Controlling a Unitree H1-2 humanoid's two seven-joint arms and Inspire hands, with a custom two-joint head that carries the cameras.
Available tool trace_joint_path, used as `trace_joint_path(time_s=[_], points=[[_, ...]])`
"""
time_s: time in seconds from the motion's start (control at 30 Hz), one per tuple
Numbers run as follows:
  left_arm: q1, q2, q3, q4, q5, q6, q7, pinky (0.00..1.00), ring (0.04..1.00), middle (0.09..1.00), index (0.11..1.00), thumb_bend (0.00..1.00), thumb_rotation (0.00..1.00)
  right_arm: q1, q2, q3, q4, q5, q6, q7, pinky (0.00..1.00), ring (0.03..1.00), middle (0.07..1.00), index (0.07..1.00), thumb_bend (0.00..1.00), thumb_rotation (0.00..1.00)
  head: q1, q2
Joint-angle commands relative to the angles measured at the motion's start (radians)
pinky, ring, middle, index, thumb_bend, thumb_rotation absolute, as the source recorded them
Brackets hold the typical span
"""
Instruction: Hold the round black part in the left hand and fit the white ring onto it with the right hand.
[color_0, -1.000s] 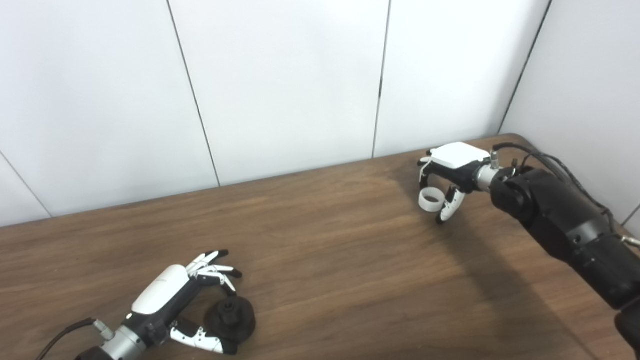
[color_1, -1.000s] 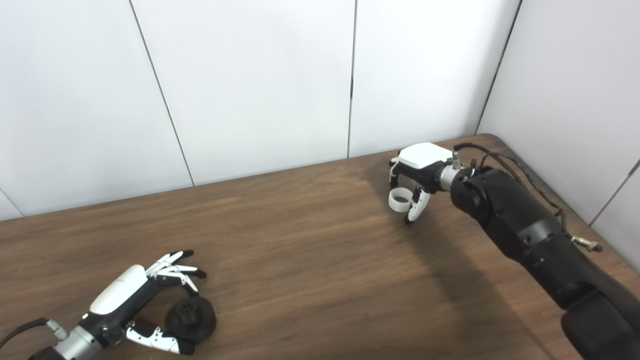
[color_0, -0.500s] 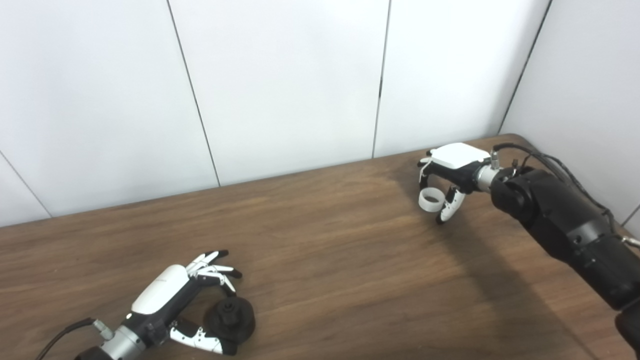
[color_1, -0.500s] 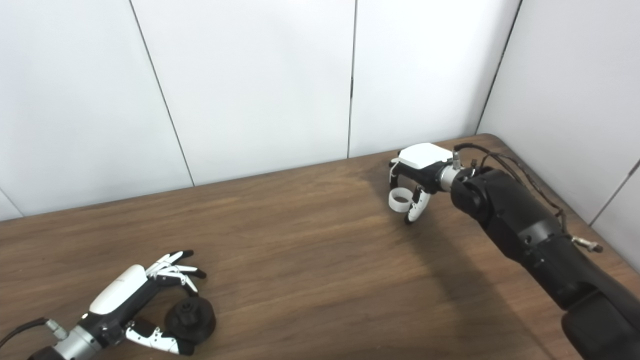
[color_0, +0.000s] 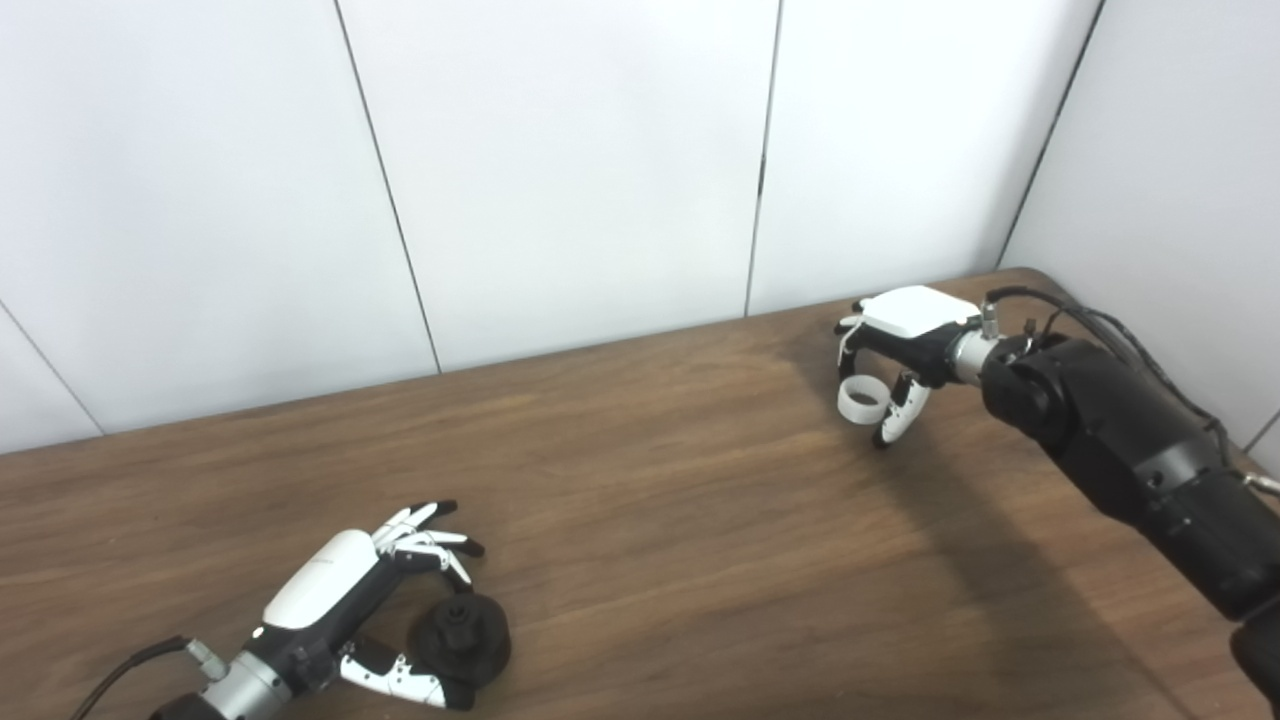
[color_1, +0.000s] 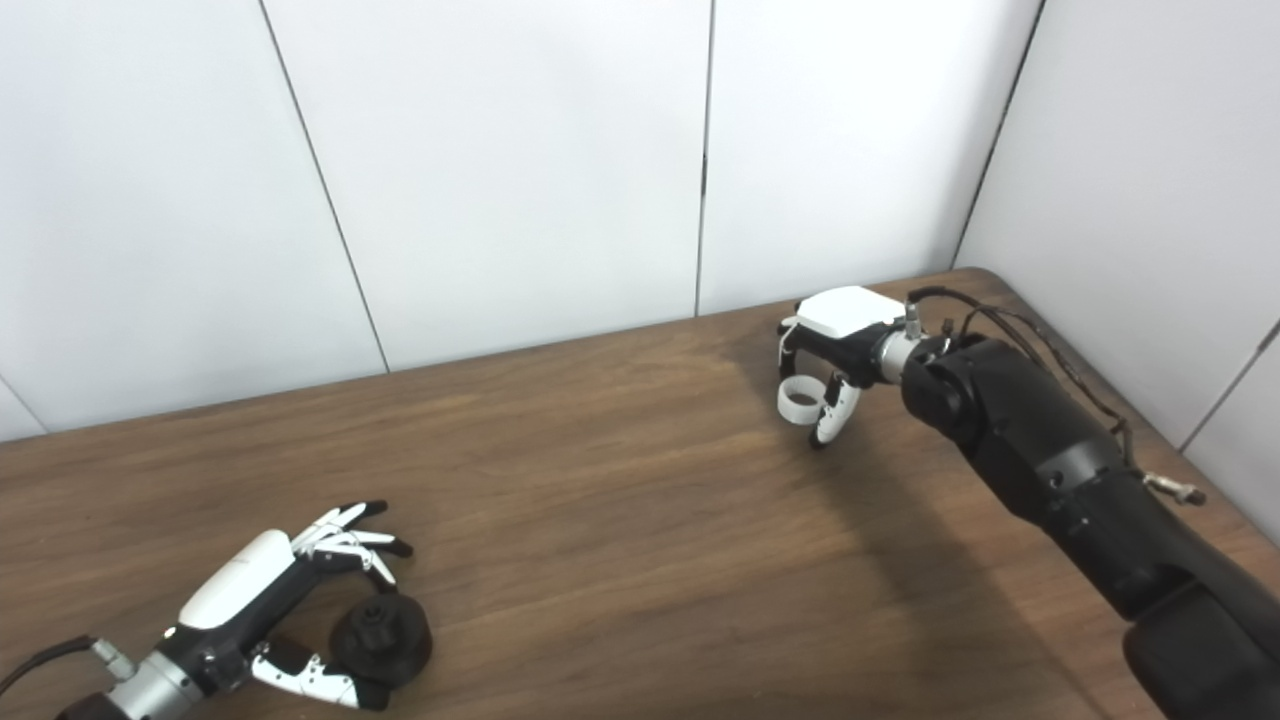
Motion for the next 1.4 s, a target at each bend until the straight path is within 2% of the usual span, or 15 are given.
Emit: trace_joint_path(time_s=[0.0, 0.6, 1.13, 1.2, 1.23, 1.27, 1.37], points=[[-0.023, 0.022, 0.011, -0.016, -0.009, -0.003, 0.012, 1.00, 0.978, 0.785, 0.481, 0.52, 0.06, -0.014, -0.053, -0.016, -0.019, -0.005, -0.002, 0.001, 1.00, 1.000, 0.926, 0.650, 0.95, 0.20, -0.002, 0.002], [-0.019, 0.025, 0.018, -0.022, -0.010, -0.003, 0.009, 1.00, 0.977, 0.784, 0.482, 0.52, 0.06, -0.005, -0.057, -0.019, -0.026, -0.001, -0.002, -0.005, 1.00, 1.000, 0.920, 0.654, 0.96, 0.19, 0.000, 0.004], [-0.011, 0.033, 0.027, -0.033, -0.013, -0.003, 0.005, 1.00, 0.977, 0.782, 0.482, 0.52, 0.06, -0.014, -0.048, -0.008, 0.004, -0.005, -0.026, -0.027, 1.00, 1.000, 0.915, 0.638, 0.91, 0.21, 0.003, 0.007], [-0.010, 0.034, 0.029, -0.036, -0.014, -0.003, 0.002, 1.00, 0.977, 0.782, 0.482, 0.52, 0.06, -0.018, -0.046, -0.003, 0.016, -0.011, -0.033, -0.041, 1.00, 0.999, 0.906, 0.615, 0.88, 0.18, 0.003, 0.007], [-0.009, 0.034, 0.032, -0.038, -0.013, -0.003, -0.002, 1.00, 0.978, 0.782, 0.482, 0.52, 0.06, -0.017, -0.044, -0.005, 0.022, -0.010, -0.040, -0.054, 1.00, 0.999, 0.900, 0.555, 0.71, 0.16, 0.003, 0.007], [-0.008, 0.034, 0.033, -0.039, -0.012, -0.003, -0.002, 1.00, 0.981, 0.783, 0.482, 0.52, 0.06, -0.017, -0.043, -0.006, 0.027, -0.011, -0.046, -0.068, 1.00, 0.993, 0.879, 0.515, 0.60, 0.15, 0.003, 0.007], [-0.002, 0.035, 0.039, -0.044, -0.012, -0.003, -0.003, 1.00, 0.980, 0.783, 0.482, 0.52, 0.06, -0.015, -0.039, -0.003, 0.036, -0.017, -0.051, -0.094, 1.00, 0.982, 0.836, 0.487, 0.53, 0.14, 0.005, 0.010]])
